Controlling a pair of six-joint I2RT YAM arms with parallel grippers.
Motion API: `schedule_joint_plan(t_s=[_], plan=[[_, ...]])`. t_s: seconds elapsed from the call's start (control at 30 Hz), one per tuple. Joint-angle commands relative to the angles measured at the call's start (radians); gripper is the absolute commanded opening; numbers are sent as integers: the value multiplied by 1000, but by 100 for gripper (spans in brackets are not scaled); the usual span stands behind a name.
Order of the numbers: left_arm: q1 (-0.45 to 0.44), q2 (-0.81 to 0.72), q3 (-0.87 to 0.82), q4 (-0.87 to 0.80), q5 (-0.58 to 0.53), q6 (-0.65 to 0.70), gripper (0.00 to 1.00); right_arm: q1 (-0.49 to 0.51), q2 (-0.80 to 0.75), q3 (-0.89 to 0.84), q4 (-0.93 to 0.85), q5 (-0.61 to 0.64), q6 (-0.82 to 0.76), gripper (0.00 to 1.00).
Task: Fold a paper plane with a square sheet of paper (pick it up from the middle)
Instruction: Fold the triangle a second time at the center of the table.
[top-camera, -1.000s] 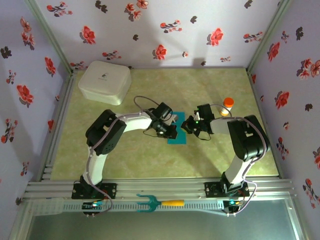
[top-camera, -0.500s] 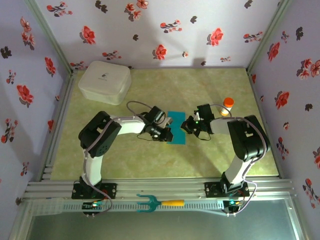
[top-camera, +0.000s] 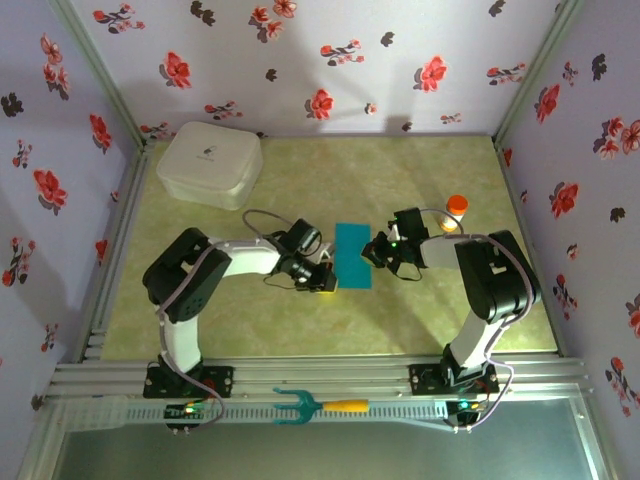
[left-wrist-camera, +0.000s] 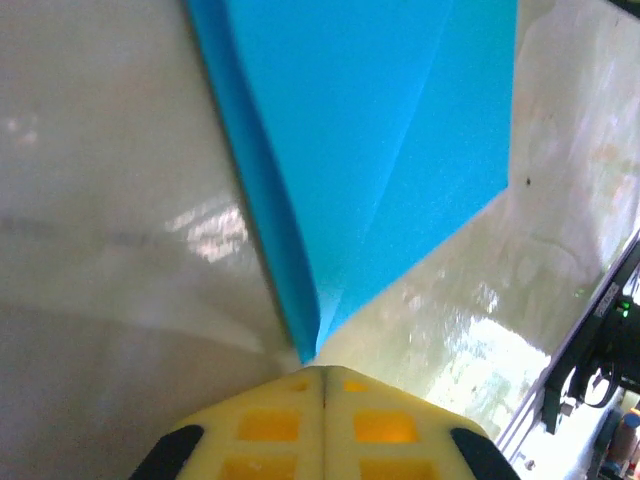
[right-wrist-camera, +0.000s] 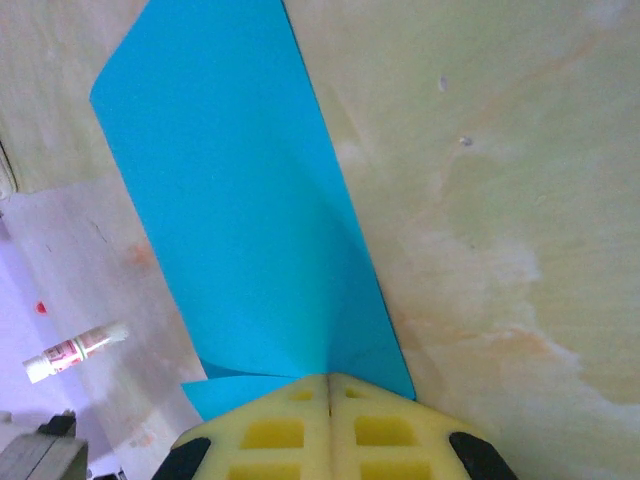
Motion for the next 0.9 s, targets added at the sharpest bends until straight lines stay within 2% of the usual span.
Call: schedule_joint_plan(t_s=[0.0, 0.1, 0.27, 0.37, 0.5, 0.7, 0.87], plan=[[16, -79, 13, 17, -15, -16, 5, -2, 1, -20, -76, 48, -21, 0], [40, -53, 87, 30, -12, -15, 5, -2, -9, -2, -83, 37, -36, 0], [59, 81, 259, -61, -20, 35, 4, -2, -33, 3, -79, 22, -49, 0], [59, 149, 318, -112, -34, 58, 3, -2, -56, -1, -62, 8, -40, 6], [59, 190, 320, -119, -38, 73, 2, -2, -111, -1, -76, 9, -32, 17], [59, 205, 281, -110, -55, 78, 2, -2, -210, -40, -215, 67, -46, 25], [55, 199, 263, -107, -65, 77, 2, 7, -279, -111, -237, 64, 4, 34]])
